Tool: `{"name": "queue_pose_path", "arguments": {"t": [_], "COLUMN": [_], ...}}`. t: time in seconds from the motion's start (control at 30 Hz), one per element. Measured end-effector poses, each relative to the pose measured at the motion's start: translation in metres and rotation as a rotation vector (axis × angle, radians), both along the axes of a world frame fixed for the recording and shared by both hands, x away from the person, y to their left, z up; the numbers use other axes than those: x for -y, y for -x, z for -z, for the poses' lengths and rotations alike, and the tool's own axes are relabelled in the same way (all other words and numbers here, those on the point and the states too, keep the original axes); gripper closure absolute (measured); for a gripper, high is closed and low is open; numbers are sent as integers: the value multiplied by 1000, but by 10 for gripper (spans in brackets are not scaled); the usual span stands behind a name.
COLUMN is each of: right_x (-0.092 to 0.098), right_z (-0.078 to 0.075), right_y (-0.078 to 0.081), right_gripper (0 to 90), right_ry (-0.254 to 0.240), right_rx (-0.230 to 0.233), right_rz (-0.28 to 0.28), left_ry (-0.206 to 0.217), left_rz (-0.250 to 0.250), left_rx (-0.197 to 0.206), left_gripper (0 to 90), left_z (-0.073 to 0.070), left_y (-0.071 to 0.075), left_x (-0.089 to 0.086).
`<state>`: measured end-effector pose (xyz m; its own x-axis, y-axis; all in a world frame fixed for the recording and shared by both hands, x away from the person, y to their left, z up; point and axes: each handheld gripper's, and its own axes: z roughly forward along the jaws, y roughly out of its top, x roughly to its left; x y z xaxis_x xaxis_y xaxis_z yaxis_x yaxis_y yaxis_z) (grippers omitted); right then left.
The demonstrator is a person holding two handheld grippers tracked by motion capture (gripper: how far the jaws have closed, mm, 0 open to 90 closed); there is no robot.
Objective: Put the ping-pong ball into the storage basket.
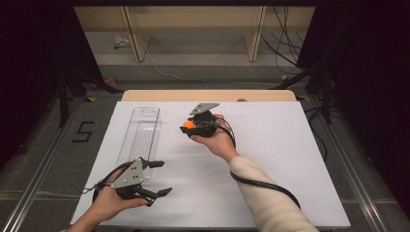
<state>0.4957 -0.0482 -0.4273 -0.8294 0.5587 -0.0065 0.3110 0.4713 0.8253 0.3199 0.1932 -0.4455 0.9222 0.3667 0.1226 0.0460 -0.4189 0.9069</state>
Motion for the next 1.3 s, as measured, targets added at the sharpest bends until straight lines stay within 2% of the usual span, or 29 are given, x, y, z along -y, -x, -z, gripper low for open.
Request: {"name": "queue_pose_path", "arguments": {"t": [1.3], "right_x": [-17], "right_z": [-5], "right_y": [0], "right_gripper": [512], "right_ry": [1], "right_rx": [1], "right_rz": [-33], "left_ry": [-3], "left_rz": [3], "left_rx": [2], "left_gripper": [165], "left_z": [0], "left_y": [0], "left_x": [0]}}
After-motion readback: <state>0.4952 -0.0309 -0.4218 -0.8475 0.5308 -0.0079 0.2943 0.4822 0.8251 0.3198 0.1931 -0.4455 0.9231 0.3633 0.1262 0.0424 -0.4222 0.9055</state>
